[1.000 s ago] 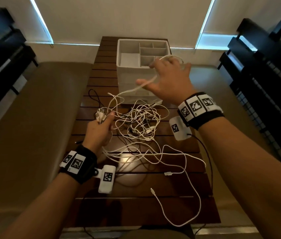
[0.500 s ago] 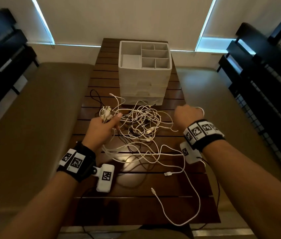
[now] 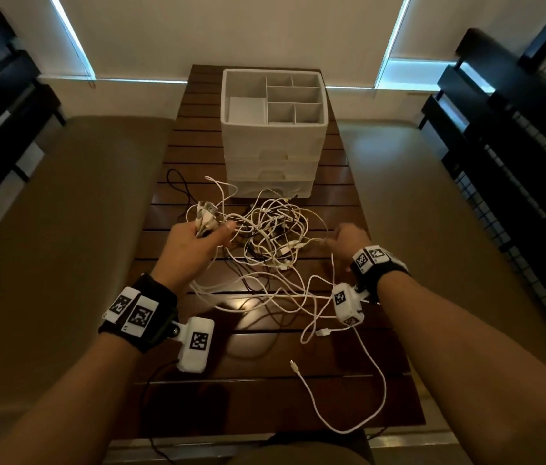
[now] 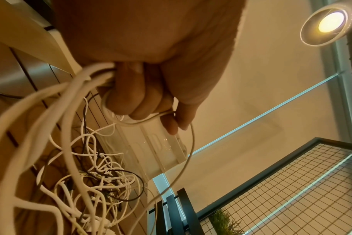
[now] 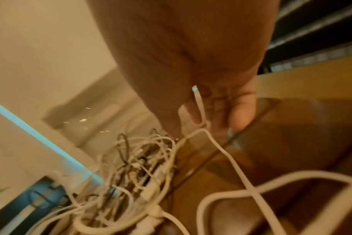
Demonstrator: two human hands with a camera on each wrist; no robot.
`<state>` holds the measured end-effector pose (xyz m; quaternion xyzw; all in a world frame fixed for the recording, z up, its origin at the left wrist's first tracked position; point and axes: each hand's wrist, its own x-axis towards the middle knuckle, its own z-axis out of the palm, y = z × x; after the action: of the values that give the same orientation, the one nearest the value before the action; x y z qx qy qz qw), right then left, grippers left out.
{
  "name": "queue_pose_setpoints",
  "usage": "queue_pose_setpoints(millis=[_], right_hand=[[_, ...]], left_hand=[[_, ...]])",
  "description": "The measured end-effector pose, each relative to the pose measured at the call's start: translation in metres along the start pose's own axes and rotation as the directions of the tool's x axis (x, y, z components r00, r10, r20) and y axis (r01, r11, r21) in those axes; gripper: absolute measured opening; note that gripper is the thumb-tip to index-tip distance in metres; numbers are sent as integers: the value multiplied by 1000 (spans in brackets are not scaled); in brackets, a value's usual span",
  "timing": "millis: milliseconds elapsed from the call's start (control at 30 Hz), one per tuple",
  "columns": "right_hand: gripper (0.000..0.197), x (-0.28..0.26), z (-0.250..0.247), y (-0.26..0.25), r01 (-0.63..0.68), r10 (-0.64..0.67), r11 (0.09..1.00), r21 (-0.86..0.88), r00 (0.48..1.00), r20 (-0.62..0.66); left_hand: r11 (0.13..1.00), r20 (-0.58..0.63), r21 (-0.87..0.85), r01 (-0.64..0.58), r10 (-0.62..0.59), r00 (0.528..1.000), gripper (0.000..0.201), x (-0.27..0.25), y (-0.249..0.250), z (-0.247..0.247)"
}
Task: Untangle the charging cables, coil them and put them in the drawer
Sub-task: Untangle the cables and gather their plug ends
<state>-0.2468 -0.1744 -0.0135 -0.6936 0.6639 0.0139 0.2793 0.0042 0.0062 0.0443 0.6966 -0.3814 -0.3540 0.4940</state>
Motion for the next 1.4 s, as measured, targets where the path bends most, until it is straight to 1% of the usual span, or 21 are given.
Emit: queue_pose_setpoints(millis=[33,100,200,267,367,500,567,633,700,767,833,867,900,933,1000,1033,1100,1133,1200,1300,1400], right_hand=[[48,2,10,5,-20,18,999,26,998,64],[52,7,27,11,1,-6,998,59,997,79],[28,14,46,13,69,-69,997,19,998,13],[14,15,45,11,63,-64,998,-29,997,-50],[22,11,25,12,-15,34,995,98,979,-199],[36,0,1,29,-119,173,979,163,913,-368],[35,-6,-6,44,-210,254,965,158,899,-356],[28,-12,-11,55,-315,353,933,173,893,-280],[36,-17,-16,54,-348,401,910,227,876,-266],[41,-23,-24,34,-217,276,955,201,901,-335],[34,-33,-35,1,65,-1,987,146,916,-401],[29,-38,-38,-17,244,-173,960,135,901,-399],[29,-48,-42,-36,420,-356,898,134,869,-344],[36,-61,-45,-55,568,-527,811,137,812,-251],[55,-84,-42,-89,733,-737,668,132,675,-17],[63,-95,-38,-103,749,-766,642,162,637,87],[65,-105,-27,-121,729,-770,636,252,620,151],[53,-104,-21,-126,723,-768,636,268,627,130],[22,-100,-15,-125,745,-758,649,154,651,45],[27,-85,-10,-103,710,-710,703,26,704,-16],[33,-69,-11,-68,635,-649,760,-135,753,-109]], left_hand=[[1000,2,-3,-4,4,1000,36,0,-1,0],[1000,29,-3,-16,17,999,40,-1,-3,0],[1000,68,-1,-17,17,998,42,-2,-3,0],[1000,52,-10,-8,8,999,38,1,-4,-2],[998,-2,-62,7,-7,1000,33,6,-6,-5],[999,21,-41,-15,16,1000,26,7,0,0],[998,44,-53,-30,32,998,24,7,2,4],[996,42,-87,-35,38,998,16,8,5,9],[991,42,-130,-35,41,998,20,7,11,12],[983,69,-182,-37,50,996,32,7,20,15],[968,80,-248,-30,52,995,43,6,30,18],[957,81,-288,-24,50,995,46,7,36,19],[945,81,-325,-28,57,995,49,7,42,21],[932,83,-361,-39,74,994,52,8,47,23],[899,75,-432,-69,112,991,57,9,59,26],[880,64,-468,-86,130,989,59,9,65,27],[830,61,-551,-92,150,987,63,9,75,26],[795,83,-600,-84,167,982,64,9,79,25],[731,142,-679,-71,225,964,66,10,83,16],[725,200,-687,-54,260,945,66,14,86,-1],[801,189,-597,-39,188,964,63,14,82,-9]])
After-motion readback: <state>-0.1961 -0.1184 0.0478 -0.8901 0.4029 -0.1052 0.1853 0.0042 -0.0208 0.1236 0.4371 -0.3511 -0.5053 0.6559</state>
